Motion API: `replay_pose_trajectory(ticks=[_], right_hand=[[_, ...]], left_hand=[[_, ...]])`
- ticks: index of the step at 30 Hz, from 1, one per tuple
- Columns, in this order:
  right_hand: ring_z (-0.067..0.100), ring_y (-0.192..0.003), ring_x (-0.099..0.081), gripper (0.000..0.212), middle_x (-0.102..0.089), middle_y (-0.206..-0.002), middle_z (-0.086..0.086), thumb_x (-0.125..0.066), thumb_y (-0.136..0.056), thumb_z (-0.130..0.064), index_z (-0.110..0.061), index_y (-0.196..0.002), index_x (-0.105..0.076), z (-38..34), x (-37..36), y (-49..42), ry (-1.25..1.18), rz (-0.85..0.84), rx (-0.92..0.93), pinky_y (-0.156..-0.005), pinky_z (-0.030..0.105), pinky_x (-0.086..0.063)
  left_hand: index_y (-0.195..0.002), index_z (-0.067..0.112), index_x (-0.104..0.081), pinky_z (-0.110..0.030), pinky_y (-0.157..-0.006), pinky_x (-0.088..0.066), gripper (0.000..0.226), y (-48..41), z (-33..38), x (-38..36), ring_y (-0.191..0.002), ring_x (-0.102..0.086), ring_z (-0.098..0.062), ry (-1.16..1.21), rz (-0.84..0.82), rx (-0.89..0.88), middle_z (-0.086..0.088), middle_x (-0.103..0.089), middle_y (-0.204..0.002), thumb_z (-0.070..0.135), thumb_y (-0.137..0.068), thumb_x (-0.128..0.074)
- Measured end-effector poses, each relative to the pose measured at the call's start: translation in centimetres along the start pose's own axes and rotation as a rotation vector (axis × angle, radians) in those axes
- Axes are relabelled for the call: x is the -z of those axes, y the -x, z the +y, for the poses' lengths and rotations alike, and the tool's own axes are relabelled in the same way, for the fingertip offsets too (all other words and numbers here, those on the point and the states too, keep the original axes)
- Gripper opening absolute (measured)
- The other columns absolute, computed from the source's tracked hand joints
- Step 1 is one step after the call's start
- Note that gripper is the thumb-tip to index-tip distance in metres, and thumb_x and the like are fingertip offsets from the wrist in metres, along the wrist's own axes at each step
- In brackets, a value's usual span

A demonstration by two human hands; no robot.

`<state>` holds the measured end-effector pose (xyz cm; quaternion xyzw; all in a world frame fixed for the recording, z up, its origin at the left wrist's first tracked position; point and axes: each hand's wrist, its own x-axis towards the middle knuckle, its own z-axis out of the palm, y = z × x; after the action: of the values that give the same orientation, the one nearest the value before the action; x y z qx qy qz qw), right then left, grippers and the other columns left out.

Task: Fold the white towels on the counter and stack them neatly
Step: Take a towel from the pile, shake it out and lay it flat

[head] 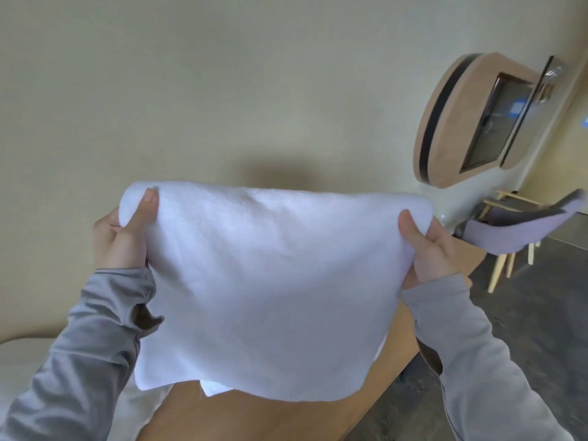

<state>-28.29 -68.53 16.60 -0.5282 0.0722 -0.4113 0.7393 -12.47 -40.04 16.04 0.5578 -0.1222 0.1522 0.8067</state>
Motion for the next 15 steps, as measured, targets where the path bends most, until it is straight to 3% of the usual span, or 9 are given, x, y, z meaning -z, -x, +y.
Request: replay_pose_trajectory(ticks=[3, 6, 9, 13, 15], right_hand=[[0.016, -0.076, -0.069, 0.007, -0.073, -0.076, -0.005, -0.059, -0.087, -0.015, -0.012, -0.089, -0.064, 0.6, 2.6, -1.9, 0.016, 0.059, 0.012, -0.07, 0.033, -0.058], [0.013, -0.073, -0.068, 0.007, -0.072, -0.073, -0.007, -0.057, -0.089, -0.014, -0.012, -0.088, -0.063, 1.8, 4.7, -4.5, 0.055, 0.105, 0.022, -0.069, 0.031, -0.057], [0.014, -0.073, -0.067, 0.009, -0.072, -0.073, -0.008, -0.057, -0.089, -0.016, -0.015, -0.085, -0.064, 3.4, 6.9, -8.0, 0.107, 0.131, 0.015, -0.069, 0.03, -0.057], [0.008, -0.065, -0.066, 0.013, -0.071, -0.067, -0.009, -0.055, -0.091, -0.017, -0.013, -0.082, -0.064, 5.7, 9.1, -13.1, 0.179, 0.162, -0.019, -0.061, 0.023, -0.056], [0.006, -0.065, -0.066, 0.014, -0.07, -0.068, -0.009, -0.055, -0.092, -0.017, -0.006, -0.091, -0.064, 6.7, 9.9, -15.9, 0.237, 0.175, -0.029, -0.06, 0.021, -0.055]], left_hand=[[-0.04, 0.024, -0.036, -0.014, -0.042, -0.028, 0.055, 0.1, -1.8, -3.6, -0.042, -0.035, -0.002, -0.046, -0.015, 0.02, 0.018, -0.035, -0.042, 0.03, -0.086, -0.065], [-0.05, 0.024, -0.027, -0.028, -0.049, -0.016, 0.053, -0.8, -4.3, -6.8, -0.045, -0.027, -0.008, -0.054, -0.036, 0.041, 0.016, -0.028, -0.043, 0.032, -0.085, -0.066], [-0.062, 0.019, -0.016, -0.037, -0.058, -0.014, 0.057, -2.8, -8.0, -10.1, -0.054, -0.022, -0.015, -0.067, -0.058, 0.061, 0.006, -0.025, -0.052, 0.035, -0.082, -0.068], [-0.053, 0.023, -0.023, -0.026, -0.048, -0.015, 0.055, -5.9, -12.9, -14.5, -0.047, -0.02, -0.01, -0.182, -0.094, 0.096, 0.011, -0.022, -0.045, 0.033, -0.083, -0.068], [-0.055, 0.018, -0.027, -0.021, -0.04, -0.016, 0.051, -7.4, -15.3, -17.0, -0.04, -0.019, -0.004, -0.291, -0.107, 0.107, 0.008, -0.025, -0.044, 0.029, -0.085, -0.066]])
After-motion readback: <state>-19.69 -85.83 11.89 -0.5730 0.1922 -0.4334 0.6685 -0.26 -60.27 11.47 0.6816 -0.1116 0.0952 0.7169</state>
